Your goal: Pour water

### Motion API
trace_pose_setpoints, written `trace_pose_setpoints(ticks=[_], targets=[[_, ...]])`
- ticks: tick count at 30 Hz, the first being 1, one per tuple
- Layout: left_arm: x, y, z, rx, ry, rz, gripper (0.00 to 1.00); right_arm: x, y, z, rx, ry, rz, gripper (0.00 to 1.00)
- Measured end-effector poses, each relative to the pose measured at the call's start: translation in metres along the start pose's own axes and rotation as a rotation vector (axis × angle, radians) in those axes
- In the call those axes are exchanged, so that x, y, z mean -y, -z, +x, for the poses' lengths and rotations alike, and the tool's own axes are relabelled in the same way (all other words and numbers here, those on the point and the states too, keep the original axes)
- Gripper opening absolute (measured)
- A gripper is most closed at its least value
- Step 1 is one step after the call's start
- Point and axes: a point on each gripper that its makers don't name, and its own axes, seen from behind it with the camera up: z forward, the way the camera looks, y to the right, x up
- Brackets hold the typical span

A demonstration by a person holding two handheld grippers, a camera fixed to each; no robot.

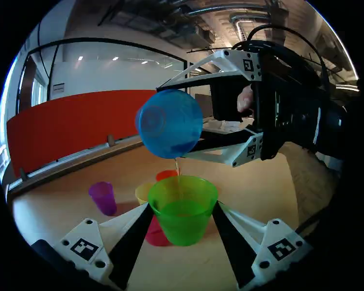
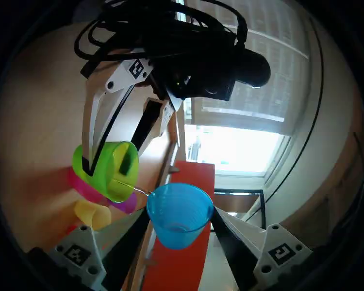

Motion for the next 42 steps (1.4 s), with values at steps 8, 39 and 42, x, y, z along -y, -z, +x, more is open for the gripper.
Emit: trace_pose_setpoints(ticks=[8,39,42], targets=[[0.000,0.001,0.001,0.000,0.000,0.000,0.85,0.000,0.000,-0.001,0.000,0.020,-0.001,0.91],[0.006,0.003,0.000,-0.005,0.007,0.015,0.85,-0.002,-0.001,-0.021,-0.013,-0.265,0.017,0.91],[0.008,0.004,0.000,-0.005,0.008,0.022,0.85,0.001,-0.001,-0.025,-0.013,-0.302,0.026,0.91]])
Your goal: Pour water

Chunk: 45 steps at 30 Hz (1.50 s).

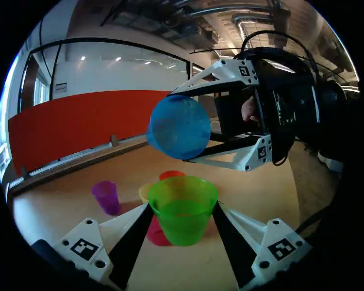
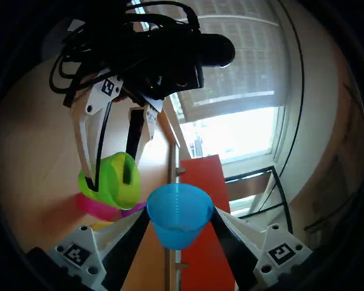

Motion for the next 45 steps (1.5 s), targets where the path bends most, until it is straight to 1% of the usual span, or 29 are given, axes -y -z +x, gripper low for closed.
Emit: trace_pose_setpoints(ticks=[3,6,11,14,17,21,26,30,35,37,39,41,45], targets=[[0.002,0.000,-0.001,0.001,-0.001,0.007,0.85,0.002,0.000,-0.006,0.007,-0.054,0.006,0.91],[0.003,0.001,-0.001,0.001,0.000,0.010,0.85,0.004,0.000,-0.014,0.019,-0.124,0.011,0.91],[0.004,0.003,-0.001,-0.001,0.000,0.017,0.85,0.014,0.003,-0.027,0.045,-0.263,0.032,0.91],[0.005,0.003,-0.002,-0.001,0.001,0.021,0.85,0.018,0.005,-0.030,0.053,-0.352,0.042,0.91],[0.006,0.004,-0.002,-0.001,0.002,0.023,0.85,0.020,0.007,-0.032,0.057,-0.428,0.043,0.91],[0.007,0.004,-0.002,0.000,0.002,0.027,0.85,0.025,0.011,-0.034,0.056,-0.506,0.048,0.91],[0.010,0.005,-0.002,-0.002,0.006,0.037,0.85,0.036,0.014,-0.042,0.085,-0.608,0.068,0.91],[0.012,0.006,-0.003,-0.002,0.007,0.041,0.85,0.047,0.017,-0.047,0.110,-0.733,0.103,0.92],[0.014,0.008,-0.003,0.000,0.002,0.046,0.85,0.054,0.022,-0.053,0.130,-0.909,0.133,0.91],[0.016,0.009,-0.004,0.001,0.003,0.051,0.85,0.056,0.024,-0.056,0.135,-0.957,0.142,0.91],[0.018,0.009,-0.004,0.003,0.005,0.054,0.85,0.058,0.025,-0.058,0.140,-0.990,0.148,0.91],[0.019,0.010,-0.005,0.005,0.007,0.056,0.85,0.059,0.028,-0.061,0.146,-1.007,0.150,0.91],[0.023,0.012,-0.009,0.012,0.008,0.066,0.85,0.065,0.032,-0.064,0.164,-1.013,0.164,0.91]])
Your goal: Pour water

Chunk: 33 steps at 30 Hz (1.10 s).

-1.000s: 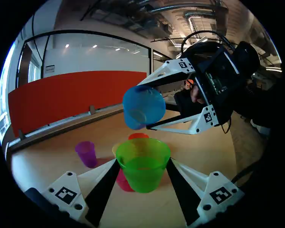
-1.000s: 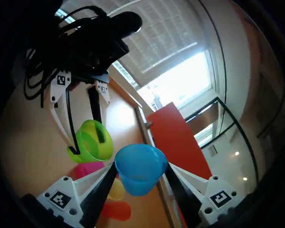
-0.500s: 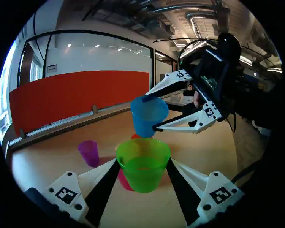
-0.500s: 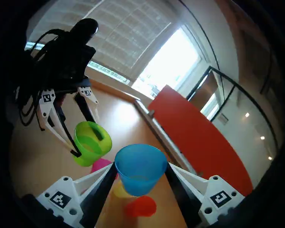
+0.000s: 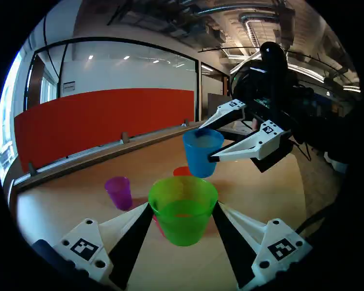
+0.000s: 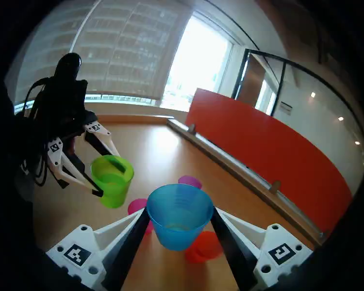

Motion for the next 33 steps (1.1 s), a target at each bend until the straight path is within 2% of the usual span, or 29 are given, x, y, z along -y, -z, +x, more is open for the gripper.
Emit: trace_pose_setpoints(ticks=[9,20,33], targets=[[0.013,0.003,-0.010,0.019,0.000,0.035,0.85,0.005,0.004,-0.014,0.028,-0.004,0.010,0.91],[0.027,0.006,-0.027,0.053,0.009,0.070,0.85,-0.003,0.011,-0.030,0.052,-0.027,-0.010,0.91],[0.034,0.001,-0.058,0.136,-0.003,0.076,0.85,-0.010,0.017,-0.046,0.077,-0.047,-0.028,0.91]])
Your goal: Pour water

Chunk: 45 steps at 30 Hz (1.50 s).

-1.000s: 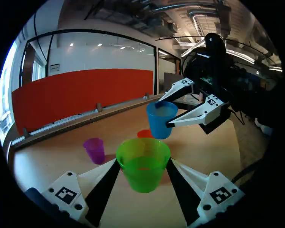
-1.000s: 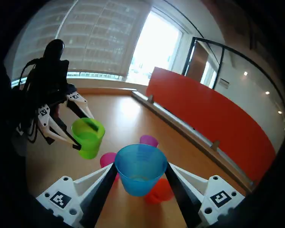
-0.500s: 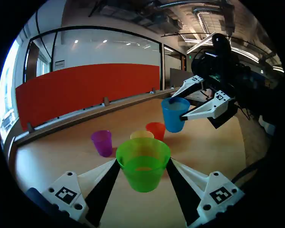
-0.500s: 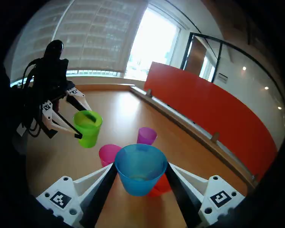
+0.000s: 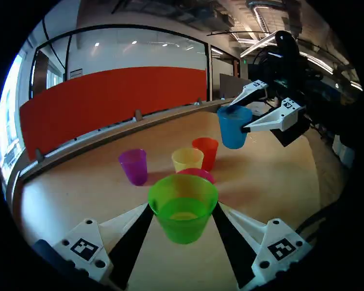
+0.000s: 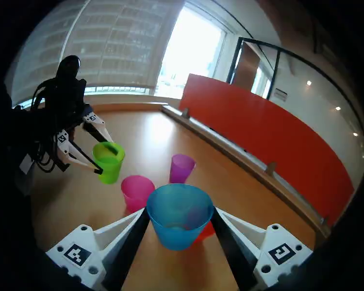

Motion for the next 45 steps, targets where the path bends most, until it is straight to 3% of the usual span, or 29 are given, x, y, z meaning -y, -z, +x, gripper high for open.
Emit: trace_pose_setpoints(ticks=[20,38,45], targets=[[0.006,-0.015,-0.036,0.082,0.017,0.008,0.85,-0.001,-0.002,-0.029,0.047,-0.025,0.007,0.91],[0.009,-0.019,-0.046,0.095,0.039,0.013,0.85,-0.001,-0.005,-0.043,0.073,-0.033,0.002,0.92],[0.007,-0.019,-0.049,0.118,0.020,0.009,0.85,0.002,-0.008,-0.051,0.094,-0.050,0.015,0.92]])
